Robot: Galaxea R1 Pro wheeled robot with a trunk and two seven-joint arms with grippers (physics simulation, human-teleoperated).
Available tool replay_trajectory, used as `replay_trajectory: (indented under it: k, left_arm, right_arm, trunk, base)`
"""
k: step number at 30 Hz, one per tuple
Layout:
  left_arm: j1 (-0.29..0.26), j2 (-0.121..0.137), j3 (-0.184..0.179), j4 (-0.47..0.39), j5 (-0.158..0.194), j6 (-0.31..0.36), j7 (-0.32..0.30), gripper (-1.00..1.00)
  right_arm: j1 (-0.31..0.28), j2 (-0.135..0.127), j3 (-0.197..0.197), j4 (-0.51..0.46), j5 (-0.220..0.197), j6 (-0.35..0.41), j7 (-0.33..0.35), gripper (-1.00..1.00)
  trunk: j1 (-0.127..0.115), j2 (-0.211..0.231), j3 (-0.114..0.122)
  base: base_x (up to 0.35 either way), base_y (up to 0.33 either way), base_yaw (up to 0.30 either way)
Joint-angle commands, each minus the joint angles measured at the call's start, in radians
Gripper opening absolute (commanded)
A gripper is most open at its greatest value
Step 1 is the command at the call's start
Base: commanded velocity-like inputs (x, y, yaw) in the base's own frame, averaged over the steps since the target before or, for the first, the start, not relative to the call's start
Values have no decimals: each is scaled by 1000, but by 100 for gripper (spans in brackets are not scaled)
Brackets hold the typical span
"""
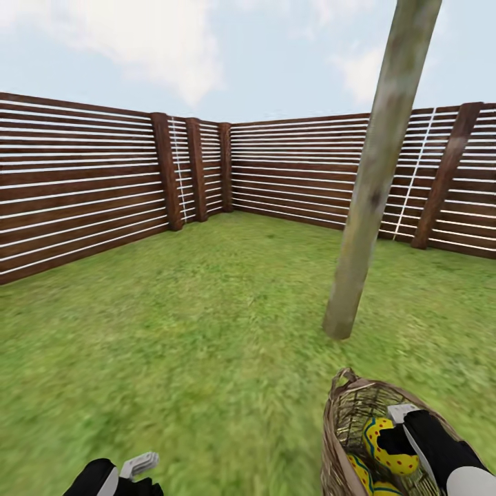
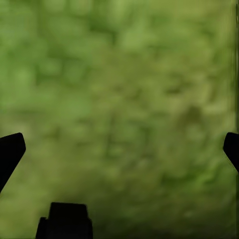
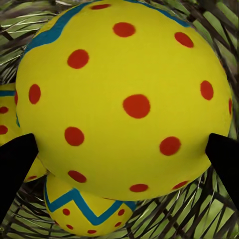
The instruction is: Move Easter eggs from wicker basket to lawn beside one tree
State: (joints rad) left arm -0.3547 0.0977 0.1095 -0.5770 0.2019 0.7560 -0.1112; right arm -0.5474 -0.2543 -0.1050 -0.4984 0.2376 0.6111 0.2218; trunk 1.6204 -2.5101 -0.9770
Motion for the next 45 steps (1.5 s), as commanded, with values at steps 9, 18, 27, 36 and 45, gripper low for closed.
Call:
replay_trajectory:
  k: [9, 18, 27, 36, 45]
  left_arm:
    - [0, -3, 3, 0, -2, 5, -4, 100]
    - [0, -1, 6, -1, -1, 6, -5, 100]
    - [0, -2, 4, -1, -2, 6, -4, 100]
    - [0, -3, 4, -1, -2, 6, -4, 100]
    - [0, -2, 6, -1, -2, 5, -4, 100]
  right_arm:
    - [0, 1, -5, -2, 11, 4, 8, -100]
    - [0, 1, -5, -2, 11, 4, 8, -100]
    - [0, 0, -5, -2, 11, 4, 8, -100]
    - [0, 1, -5, -2, 11, 4, 8, -100]
    - [0, 1, -5, -2, 11, 4, 8, -100]
  trunk:
    - [-4, 2, 22]
    - [-8, 4, 56]
    - [-12, 6, 91]
    - [-16, 8, 126]
    - [-21, 11, 161]
  base:
    - [0, 0, 0]
    - [-62, 29, 0]
    - [-209, 0, 0]
    - [-246, -17, 0]
    - [-3, -1, 0]
